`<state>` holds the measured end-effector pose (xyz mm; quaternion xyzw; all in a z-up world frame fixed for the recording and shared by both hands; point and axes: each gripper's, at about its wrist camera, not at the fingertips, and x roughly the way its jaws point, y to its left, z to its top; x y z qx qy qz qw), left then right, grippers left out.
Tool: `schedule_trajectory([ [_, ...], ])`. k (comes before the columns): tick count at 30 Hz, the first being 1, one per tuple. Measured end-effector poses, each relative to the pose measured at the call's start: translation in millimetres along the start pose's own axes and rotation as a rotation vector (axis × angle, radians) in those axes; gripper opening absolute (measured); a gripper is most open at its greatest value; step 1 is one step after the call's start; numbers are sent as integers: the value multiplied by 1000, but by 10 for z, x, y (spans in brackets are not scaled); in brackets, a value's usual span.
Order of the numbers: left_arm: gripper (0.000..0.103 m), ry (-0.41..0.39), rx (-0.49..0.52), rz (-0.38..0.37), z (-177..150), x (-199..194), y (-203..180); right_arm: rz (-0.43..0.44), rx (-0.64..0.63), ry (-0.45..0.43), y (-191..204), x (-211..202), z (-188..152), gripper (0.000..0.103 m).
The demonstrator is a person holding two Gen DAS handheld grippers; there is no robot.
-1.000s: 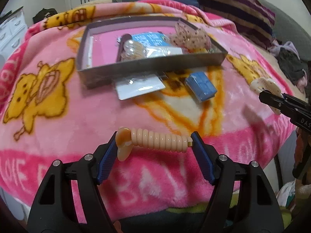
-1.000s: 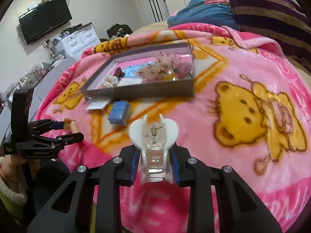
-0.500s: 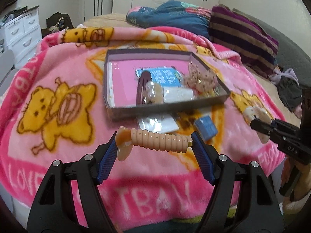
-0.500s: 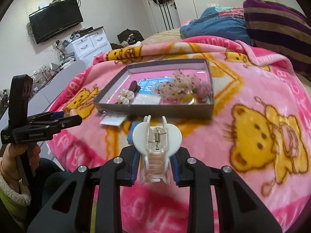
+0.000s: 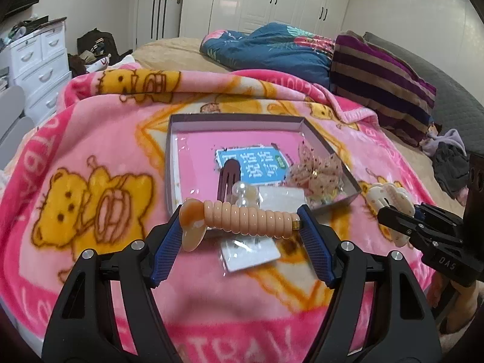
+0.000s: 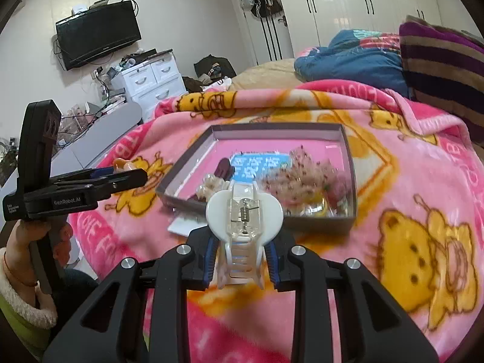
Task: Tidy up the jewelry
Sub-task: 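Carry the hair tie into the box with the left tool while the right tool carries the white claw clip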
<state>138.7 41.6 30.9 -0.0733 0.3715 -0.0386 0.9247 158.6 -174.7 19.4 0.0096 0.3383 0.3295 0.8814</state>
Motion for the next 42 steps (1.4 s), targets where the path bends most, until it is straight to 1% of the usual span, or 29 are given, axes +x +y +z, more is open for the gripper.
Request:
schedule_trajectory([
  [10, 65, -8, 0, -2, 213, 166, -33, -28, 6, -18, -103, 196, 275, 26],
  [18, 65, 2, -9, 22, 315, 398, 8, -60, 18, -13, -223, 350, 407, 26],
  [24, 65, 21, -18, 42, 338, 587, 82, -85, 33, 20, -332, 575, 450, 26],
  [30, 65, 65, -37, 65, 274, 808, 205, -116, 58, 73, -449, 873, 434, 27],
  [34, 65, 79, -47, 66, 242, 863, 259, -129, 57, 93, -472, 996, 402, 28],
  [37, 67, 81, -49, 68, 236, 877, 273, -128, 71, 92, -495, 1000, 389, 37],
  [38, 67, 82, -49, 67, 235, 882, 274, -128, 76, 84, -497, 975, 382, 45],
  [39, 68, 82, -50, 70, 235, 883, 274, -128, 82, 75, -496, 944, 382, 55],
  [40, 69, 81, -51, 72, 235, 884, 276, -127, 91, 52, -498, 874, 376, 59],
  [41, 74, 76, -51, 77, 232, 878, 278, -128, 94, 40, -493, 832, 371, 67],
  [42, 82, 72, -51, 85, 230, 869, 276, -130, 98, 30, -495, 783, 370, 69],
])
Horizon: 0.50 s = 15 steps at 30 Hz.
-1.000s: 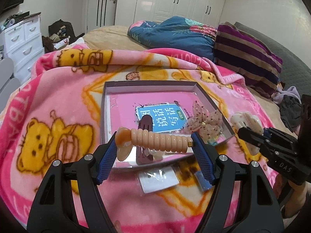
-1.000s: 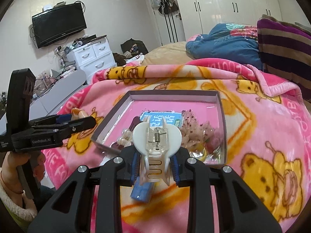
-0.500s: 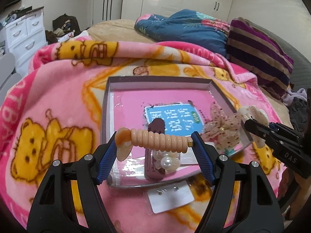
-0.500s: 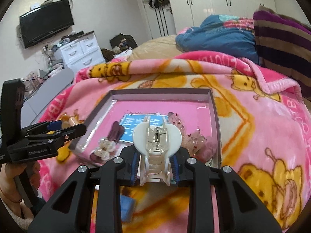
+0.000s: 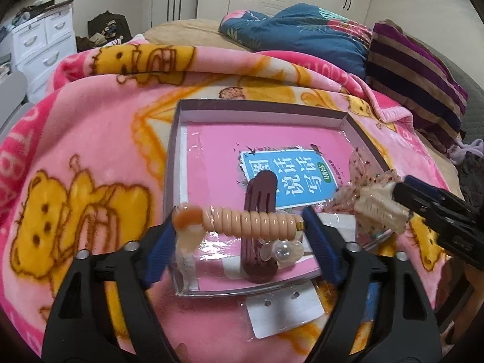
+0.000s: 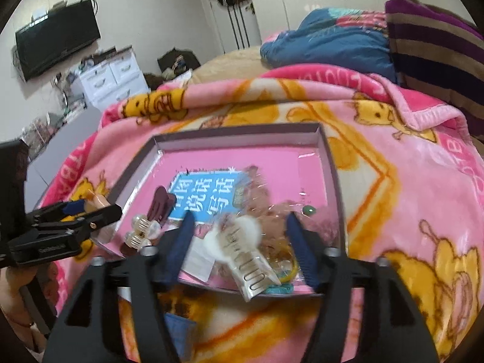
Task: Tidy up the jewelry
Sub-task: 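Carry the hair tie into the box with the left tool while the right tool carries the white claw clip, then open and withdraw both tools from the box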
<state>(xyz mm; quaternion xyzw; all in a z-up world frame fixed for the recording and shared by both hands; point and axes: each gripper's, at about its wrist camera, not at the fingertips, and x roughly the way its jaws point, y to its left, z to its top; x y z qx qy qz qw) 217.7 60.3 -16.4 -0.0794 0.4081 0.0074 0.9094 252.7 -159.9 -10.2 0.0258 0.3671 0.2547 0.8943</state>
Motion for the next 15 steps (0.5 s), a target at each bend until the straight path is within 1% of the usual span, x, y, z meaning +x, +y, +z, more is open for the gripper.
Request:
schedule_trajectory([
  [1, 83, -5, 0, 2, 1, -18, 0, 1, 6, -13, -10, -74, -10, 70],
  [3, 85, -13, 2, -2, 6, -54, -4, 3, 16, -35, -27, -182, -30, 80],
  [4, 87, -17, 4, 1, 10, -73, -8, 3, 22, -50, -37, -257, -46, 81],
  [6, 88, -33, 14, -3, 7, -149, -28, 9, 29, -67, -39, -366, -74, 88],
  [7, 89, -39, 16, 1, 7, -181, -38, 14, 28, -73, -34, -426, -98, 89],
  [9, 93, -61, 24, 6, 0, -285, -59, 23, 16, -75, -11, -512, -143, 89],
  [11, 94, -85, 34, 17, -15, -392, -75, 22, 2, -76, 25, -587, -196, 89],
  [15, 94, -105, 56, 35, -69, -553, -113, 36, -15, -71, 99, -693, -293, 89],
])
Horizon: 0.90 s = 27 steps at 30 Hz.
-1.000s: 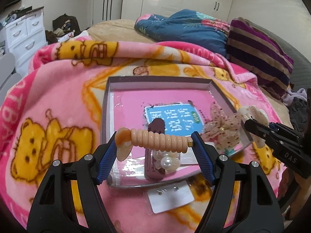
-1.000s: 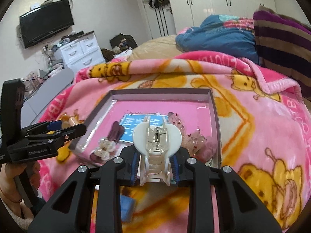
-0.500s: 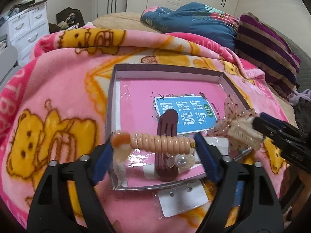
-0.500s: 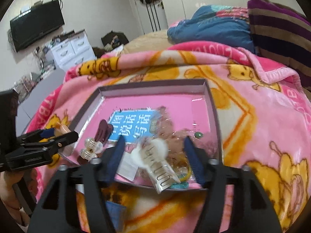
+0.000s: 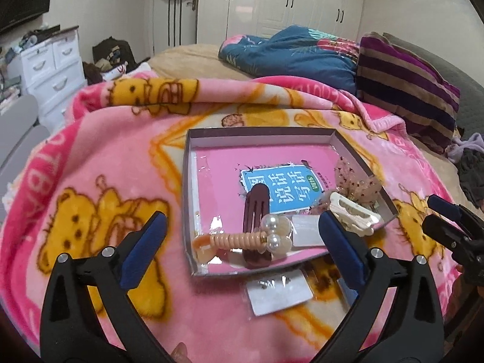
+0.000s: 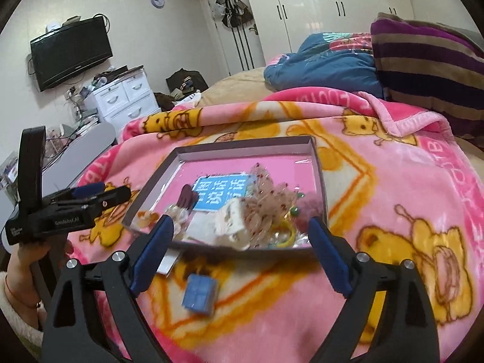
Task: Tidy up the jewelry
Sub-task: 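Open and withdraw both tools from the box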
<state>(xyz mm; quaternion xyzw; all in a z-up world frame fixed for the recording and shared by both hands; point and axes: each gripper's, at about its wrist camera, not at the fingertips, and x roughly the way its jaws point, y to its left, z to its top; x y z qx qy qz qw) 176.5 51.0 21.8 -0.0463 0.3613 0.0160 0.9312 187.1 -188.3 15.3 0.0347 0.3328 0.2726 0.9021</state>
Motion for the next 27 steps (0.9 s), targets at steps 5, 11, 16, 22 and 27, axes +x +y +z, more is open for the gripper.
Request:
schedule_trajectory([
  [5, 94, -11, -4, 2, -111, -159, -11, 12, -30, 7, 109, -108, -106, 89],
  [11, 94, 3, 3, 11, -278, -259, -20, 26, -49, 30, 200, -150, -226, 90],
  [16, 94, 29, 4, 23, -416, -279, -19, 36, -61, 52, 275, -144, -336, 90],
  [22, 94, 70, 14, 42, -561, -253, -23, 27, -88, 86, 353, -96, -462, 90],
  [27, 94, 95, 3, 46, -644, -203, 7, 21, -103, 118, 376, -10, -539, 90],
])
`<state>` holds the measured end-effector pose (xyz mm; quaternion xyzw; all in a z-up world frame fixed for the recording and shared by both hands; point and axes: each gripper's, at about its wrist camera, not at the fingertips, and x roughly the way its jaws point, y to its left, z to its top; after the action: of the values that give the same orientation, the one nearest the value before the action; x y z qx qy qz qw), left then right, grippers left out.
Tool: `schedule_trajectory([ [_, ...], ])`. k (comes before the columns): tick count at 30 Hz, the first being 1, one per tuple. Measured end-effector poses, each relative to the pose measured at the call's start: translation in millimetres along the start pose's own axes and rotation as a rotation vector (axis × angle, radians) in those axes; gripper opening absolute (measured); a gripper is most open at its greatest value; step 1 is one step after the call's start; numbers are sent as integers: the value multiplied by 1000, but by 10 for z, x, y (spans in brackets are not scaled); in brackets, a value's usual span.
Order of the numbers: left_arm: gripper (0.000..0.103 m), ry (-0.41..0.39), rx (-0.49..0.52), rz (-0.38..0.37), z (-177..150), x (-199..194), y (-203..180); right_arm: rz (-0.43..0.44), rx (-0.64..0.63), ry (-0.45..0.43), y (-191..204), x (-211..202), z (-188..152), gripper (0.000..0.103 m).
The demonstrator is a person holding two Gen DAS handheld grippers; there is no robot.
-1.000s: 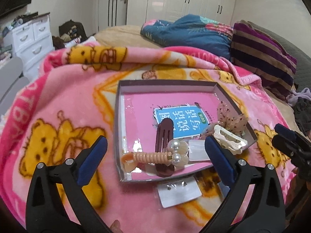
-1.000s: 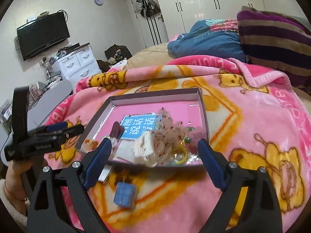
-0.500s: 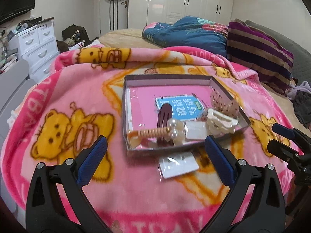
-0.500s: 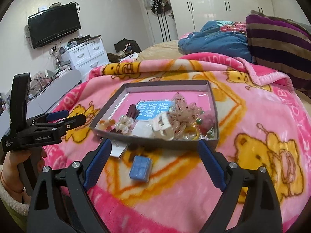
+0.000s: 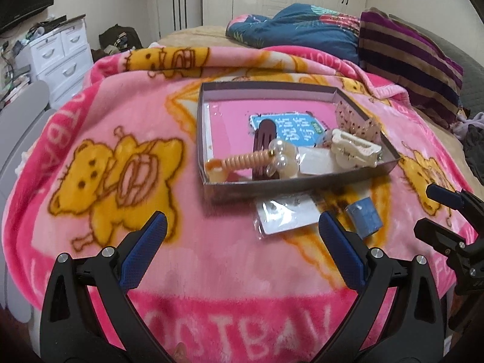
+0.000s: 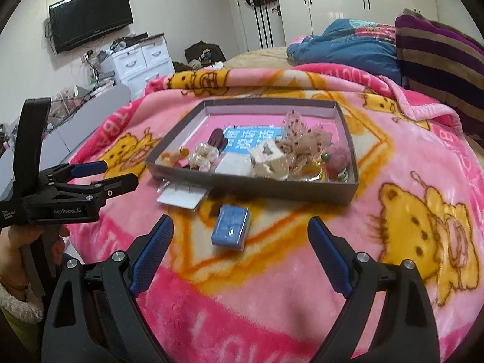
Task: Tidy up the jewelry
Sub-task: 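Open and withdraw both tools from the box, then grasp the white earring card with the left tool while the right tool grasps the blue box, then carry the earring card into the box with the left tool while the right tool carries the blue box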
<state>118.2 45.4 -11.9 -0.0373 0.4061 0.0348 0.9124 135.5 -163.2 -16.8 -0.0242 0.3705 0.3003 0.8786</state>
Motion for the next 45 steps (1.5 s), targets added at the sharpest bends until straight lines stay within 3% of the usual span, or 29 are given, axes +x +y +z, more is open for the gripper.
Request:
schedule_trajectory([
  [5, 94, 31, -3, 1, -43, 101, 5, -3, -20, 59, 35, 225, -72, 89],
  [14, 94, 116, -25, -42, -101, 333, -2, 52, 35, 128, -25, 620, -147, 64],
  [16, 94, 122, -20, -53, -87, 368, -43, 48, 28, 126, -27, 649, -147, 57],
  [18, 94, 134, -19, -65, -71, 428, -95, 54, 21, 123, -49, 651, -145, 39],
  [20, 94, 149, -24, -80, -51, 497, -151, 54, 24, 116, -92, 623, -143, 33],
  [25, 94, 163, -38, -115, -13, 630, -265, 31, 52, 95, -279, 521, -156, 33],
  [31, 93, 171, -29, -80, 13, 817, -378, 38, 85, 64, -405, 385, -151, 33],
  [33, 67, 164, -13, -67, 12, 807, -391, 50, 91, 59, -410, 357, -141, 33],
  [36, 61, 160, -17, -83, 7, 780, -356, 64, 87, 46, -384, 298, -128, 33],
  [45, 61, 92, -3, -128, -26, 432, -343, 86, 66, 23, -278, 129, -78, 33],
])
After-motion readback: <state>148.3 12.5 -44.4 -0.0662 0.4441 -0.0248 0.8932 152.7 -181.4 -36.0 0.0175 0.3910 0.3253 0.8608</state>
